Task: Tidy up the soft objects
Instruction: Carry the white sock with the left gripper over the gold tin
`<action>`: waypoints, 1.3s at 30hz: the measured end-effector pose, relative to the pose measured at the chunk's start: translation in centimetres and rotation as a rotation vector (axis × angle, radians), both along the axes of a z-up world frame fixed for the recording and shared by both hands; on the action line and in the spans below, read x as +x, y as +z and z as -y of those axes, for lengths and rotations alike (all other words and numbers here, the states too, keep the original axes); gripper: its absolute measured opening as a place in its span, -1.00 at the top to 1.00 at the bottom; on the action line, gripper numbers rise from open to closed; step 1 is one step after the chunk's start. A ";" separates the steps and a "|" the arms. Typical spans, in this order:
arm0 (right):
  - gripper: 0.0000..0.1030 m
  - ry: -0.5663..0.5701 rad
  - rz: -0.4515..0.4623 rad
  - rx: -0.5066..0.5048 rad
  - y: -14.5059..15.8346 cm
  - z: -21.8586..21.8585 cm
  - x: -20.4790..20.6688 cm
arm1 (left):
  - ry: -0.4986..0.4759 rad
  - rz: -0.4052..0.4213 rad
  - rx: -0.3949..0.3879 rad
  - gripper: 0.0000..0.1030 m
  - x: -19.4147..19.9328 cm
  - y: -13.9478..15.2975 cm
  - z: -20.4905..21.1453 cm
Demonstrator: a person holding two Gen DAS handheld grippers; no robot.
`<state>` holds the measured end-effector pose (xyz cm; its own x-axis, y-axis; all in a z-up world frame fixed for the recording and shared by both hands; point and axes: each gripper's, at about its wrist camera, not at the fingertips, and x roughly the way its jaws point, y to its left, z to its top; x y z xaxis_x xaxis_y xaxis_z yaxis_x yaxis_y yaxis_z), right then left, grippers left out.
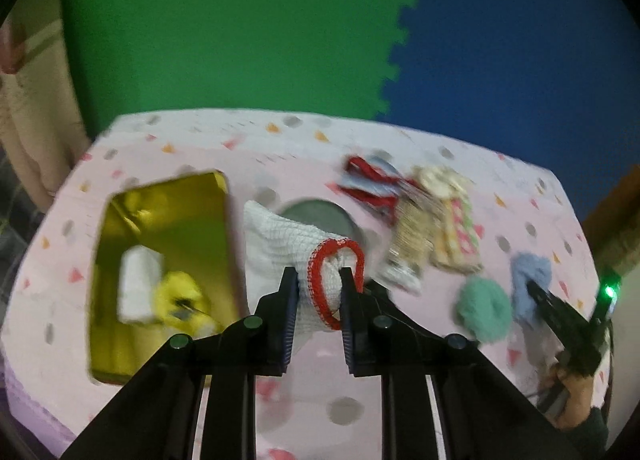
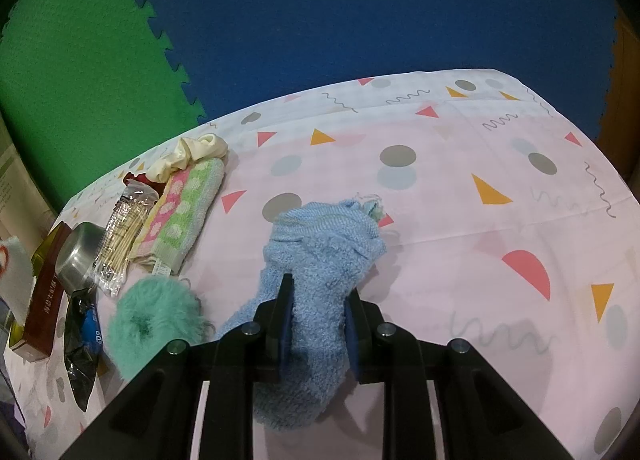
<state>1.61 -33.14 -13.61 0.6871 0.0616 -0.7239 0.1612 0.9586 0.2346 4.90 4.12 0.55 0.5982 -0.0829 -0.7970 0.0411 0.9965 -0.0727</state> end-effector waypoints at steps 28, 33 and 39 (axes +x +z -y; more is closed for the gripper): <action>0.55 0.000 -0.014 -0.044 0.0 -0.6 0.2 | 0.206 -0.118 0.228 0.60 10.8 -6.4 -15.6; 0.55 0.000 -0.016 -0.053 0.1 -0.6 0.2 | 0.210 -0.132 0.225 0.55 10.9 -7.4 -15.7; 0.55 0.001 -0.019 -0.063 0.1 -0.7 0.3 | 0.213 -0.129 0.213 0.36 10.9 -7.5 -15.8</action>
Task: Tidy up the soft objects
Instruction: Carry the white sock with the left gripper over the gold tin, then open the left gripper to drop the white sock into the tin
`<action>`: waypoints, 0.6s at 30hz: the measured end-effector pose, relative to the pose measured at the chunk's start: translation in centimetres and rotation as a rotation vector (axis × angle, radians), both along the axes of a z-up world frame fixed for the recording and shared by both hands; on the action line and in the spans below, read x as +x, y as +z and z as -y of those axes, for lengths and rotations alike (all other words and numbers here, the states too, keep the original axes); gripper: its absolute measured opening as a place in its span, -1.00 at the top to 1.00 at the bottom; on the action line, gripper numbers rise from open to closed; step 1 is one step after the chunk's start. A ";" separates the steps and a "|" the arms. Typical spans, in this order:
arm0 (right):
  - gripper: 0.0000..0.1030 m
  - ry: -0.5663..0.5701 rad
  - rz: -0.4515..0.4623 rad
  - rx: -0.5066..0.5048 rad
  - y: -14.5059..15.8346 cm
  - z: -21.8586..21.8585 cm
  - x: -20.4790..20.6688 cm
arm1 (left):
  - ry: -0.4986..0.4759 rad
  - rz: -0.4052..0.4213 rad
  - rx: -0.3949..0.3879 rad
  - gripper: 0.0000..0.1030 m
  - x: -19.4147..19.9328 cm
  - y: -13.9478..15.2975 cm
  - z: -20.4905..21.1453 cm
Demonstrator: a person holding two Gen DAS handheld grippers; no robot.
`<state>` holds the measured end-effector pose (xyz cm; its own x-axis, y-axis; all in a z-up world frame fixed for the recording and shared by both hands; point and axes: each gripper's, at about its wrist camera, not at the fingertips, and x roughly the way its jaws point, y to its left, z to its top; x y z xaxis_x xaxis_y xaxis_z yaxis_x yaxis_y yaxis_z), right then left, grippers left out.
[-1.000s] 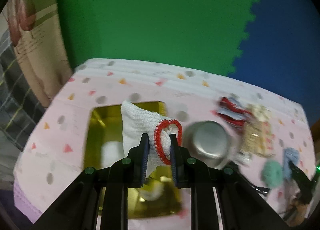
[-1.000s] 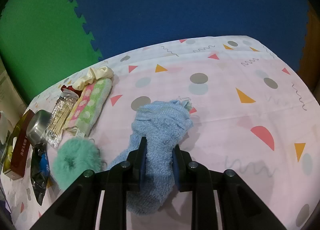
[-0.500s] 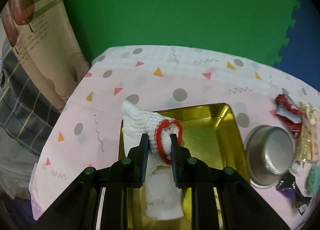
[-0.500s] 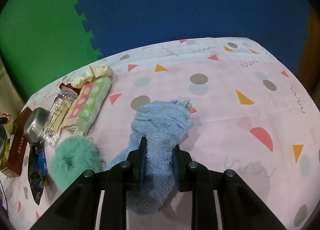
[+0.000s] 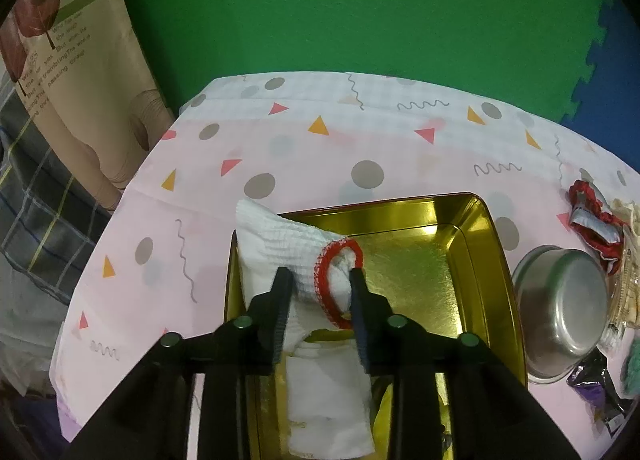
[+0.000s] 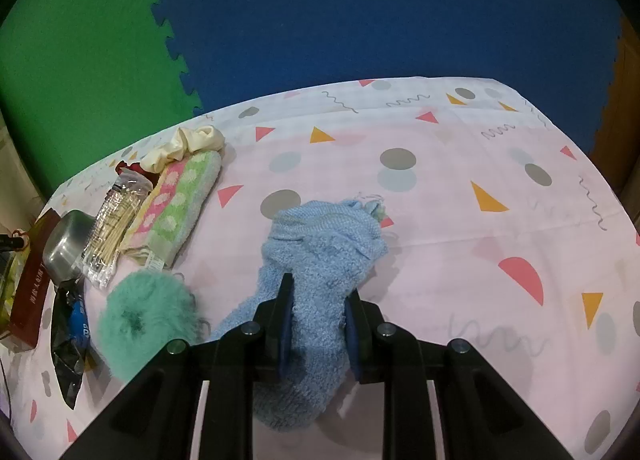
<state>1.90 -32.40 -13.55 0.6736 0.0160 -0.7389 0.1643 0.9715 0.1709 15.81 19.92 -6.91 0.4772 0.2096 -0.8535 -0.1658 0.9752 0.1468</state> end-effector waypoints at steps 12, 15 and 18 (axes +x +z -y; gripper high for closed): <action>0.55 0.000 -0.002 -0.014 0.0 -0.1 0.0 | -0.016 0.082 -0.024 -0.01 -2.8 2.7 0.2; 0.55 0.000 -0.003 -0.021 0.0 0.0 0.0 | -0.011 0.117 0.001 -0.10 -4.5 3.6 0.4; 0.55 0.000 -0.003 -0.023 0.0 -0.1 0.0 | -0.014 0.143 0.007 -0.13 -6.6 4.1 0.5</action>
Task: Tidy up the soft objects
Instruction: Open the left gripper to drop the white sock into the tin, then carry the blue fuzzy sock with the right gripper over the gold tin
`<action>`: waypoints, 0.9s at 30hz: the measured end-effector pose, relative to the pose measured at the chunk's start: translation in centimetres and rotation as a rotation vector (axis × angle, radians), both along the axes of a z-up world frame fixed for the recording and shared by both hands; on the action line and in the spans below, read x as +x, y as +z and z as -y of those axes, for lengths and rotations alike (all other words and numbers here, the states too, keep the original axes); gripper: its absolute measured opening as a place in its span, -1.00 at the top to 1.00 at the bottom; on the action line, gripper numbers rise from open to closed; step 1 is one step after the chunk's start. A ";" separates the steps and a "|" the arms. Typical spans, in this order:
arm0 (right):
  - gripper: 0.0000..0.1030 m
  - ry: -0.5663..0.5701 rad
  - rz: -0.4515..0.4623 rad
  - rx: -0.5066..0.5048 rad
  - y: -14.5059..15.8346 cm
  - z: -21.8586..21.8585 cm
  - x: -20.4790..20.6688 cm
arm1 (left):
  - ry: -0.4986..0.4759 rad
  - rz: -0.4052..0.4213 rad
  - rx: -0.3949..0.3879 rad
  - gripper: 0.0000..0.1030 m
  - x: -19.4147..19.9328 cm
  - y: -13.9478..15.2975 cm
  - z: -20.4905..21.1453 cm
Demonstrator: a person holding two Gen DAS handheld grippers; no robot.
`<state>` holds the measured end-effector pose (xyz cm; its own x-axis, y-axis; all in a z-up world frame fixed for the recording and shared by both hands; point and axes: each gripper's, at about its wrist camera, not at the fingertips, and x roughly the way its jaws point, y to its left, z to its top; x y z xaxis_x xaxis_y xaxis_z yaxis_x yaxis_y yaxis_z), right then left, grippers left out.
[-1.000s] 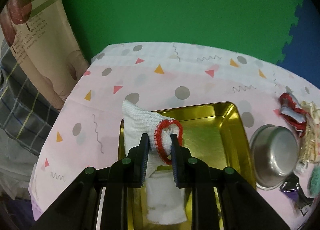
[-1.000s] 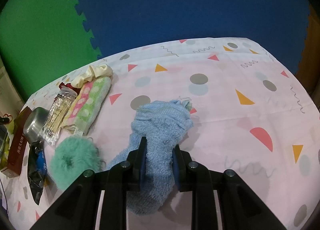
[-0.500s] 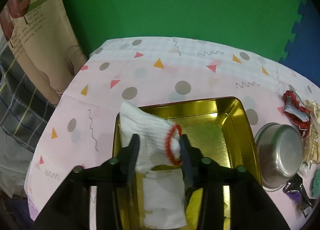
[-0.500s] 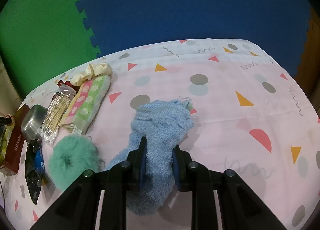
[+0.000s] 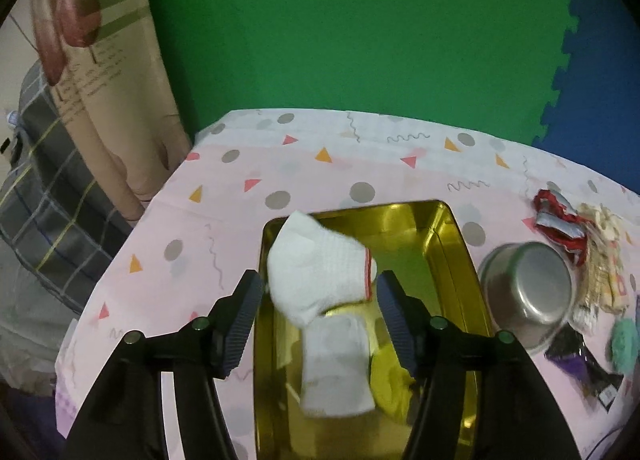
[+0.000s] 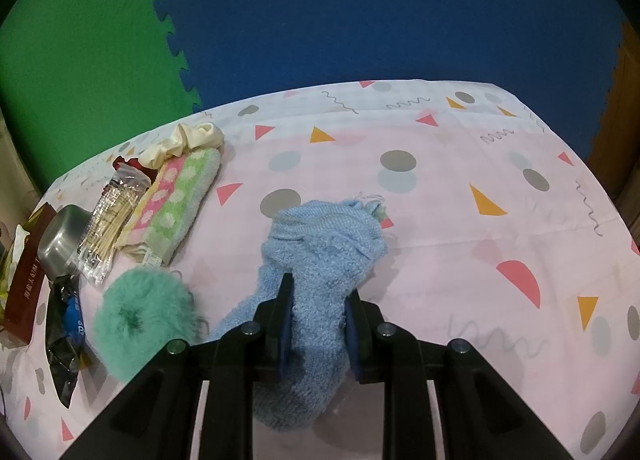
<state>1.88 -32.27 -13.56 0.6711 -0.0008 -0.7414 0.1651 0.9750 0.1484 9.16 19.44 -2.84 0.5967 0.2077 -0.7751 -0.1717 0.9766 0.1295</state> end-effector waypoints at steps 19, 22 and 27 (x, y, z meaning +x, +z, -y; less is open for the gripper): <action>0.60 -0.002 0.009 -0.090 1.3 -1.4 -0.6 | 0.107 0.066 -0.006 -0.44 -7.3 -1.8 -0.5; 0.61 -0.008 0.011 -0.101 2.0 -1.6 -0.6 | 0.119 0.068 -0.008 -0.45 -7.7 -2.1 -0.8; 0.61 -0.008 0.046 -0.115 4.5 -2.6 -0.8 | 0.149 0.083 -0.032 -0.47 -8.3 -2.2 -1.7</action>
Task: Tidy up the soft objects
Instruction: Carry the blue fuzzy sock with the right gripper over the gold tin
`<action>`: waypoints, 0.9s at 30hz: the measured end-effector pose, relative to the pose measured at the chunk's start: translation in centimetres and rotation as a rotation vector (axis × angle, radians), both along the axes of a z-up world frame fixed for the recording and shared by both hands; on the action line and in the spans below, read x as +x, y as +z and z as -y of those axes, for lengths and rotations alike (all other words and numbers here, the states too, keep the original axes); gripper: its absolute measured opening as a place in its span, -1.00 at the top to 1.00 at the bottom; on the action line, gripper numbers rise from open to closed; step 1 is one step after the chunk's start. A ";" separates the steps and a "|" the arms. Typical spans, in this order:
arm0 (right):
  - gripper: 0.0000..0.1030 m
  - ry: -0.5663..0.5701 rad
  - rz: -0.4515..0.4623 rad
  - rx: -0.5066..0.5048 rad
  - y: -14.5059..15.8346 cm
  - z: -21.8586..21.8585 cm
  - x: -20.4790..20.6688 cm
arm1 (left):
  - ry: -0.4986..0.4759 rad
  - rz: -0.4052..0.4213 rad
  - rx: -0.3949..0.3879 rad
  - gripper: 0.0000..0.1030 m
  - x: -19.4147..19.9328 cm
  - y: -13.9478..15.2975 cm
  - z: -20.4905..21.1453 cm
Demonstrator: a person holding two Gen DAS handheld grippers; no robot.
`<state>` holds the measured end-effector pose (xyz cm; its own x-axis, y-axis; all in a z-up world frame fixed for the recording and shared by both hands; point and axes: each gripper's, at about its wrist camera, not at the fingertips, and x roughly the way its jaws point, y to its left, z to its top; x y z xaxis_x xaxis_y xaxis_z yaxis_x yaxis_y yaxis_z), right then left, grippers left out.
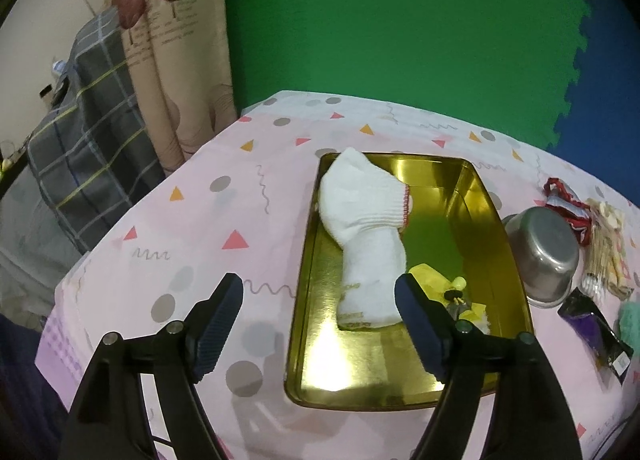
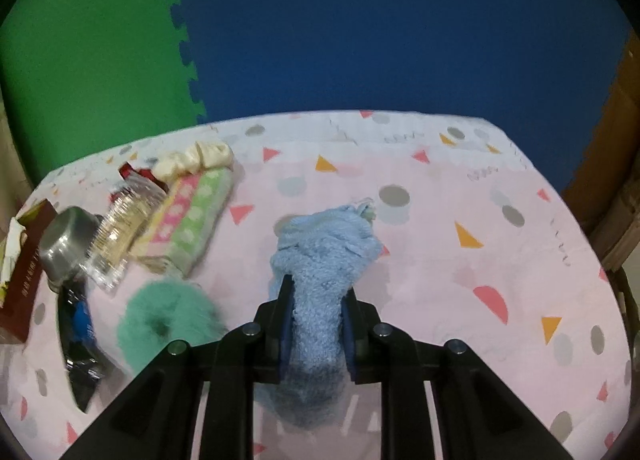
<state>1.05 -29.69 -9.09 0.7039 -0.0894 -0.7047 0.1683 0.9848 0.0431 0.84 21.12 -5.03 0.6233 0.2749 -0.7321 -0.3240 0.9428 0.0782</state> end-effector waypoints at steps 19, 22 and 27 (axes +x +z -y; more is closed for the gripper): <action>0.61 0.388 0.085 0.066 7.5 -16.9 2.1 | 0.078 0.010 -0.034 -0.49 -0.5 0.2 -3.1; 0.61 0.465 0.074 0.107 7.4 -20.7 2.6 | 0.104 0.004 -0.028 -0.49 -0.6 0.0 -3.8; 0.61 0.578 0.038 0.154 6.8 -27.0 3.5 | 0.134 -0.004 -0.035 -0.49 -0.7 -0.2 -4.7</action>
<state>4.56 -2.73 -2.25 0.6328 0.4166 -0.6527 -0.3970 0.8983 0.1884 0.10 25.84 -5.20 0.5795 0.3300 -0.7452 -0.4474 0.8931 0.0476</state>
